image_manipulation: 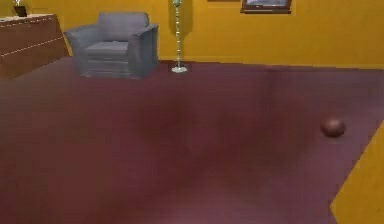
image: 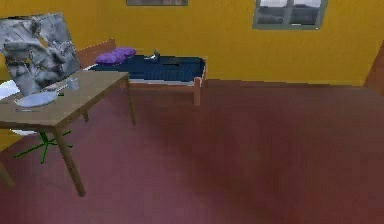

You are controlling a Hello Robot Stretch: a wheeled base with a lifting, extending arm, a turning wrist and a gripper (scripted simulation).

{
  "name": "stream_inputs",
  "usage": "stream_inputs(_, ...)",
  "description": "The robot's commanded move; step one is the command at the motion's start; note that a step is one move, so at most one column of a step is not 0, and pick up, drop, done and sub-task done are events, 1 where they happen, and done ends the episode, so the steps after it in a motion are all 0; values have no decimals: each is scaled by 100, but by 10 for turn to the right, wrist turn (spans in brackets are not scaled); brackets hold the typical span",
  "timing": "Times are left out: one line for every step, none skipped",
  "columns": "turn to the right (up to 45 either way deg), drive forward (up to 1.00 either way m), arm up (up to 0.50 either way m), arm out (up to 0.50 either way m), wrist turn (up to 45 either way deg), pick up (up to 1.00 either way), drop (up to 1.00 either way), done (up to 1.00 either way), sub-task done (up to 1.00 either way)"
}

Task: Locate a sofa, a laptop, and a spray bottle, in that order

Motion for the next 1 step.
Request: stream_inputs(0,100,0,0,0,0,0,0,0)
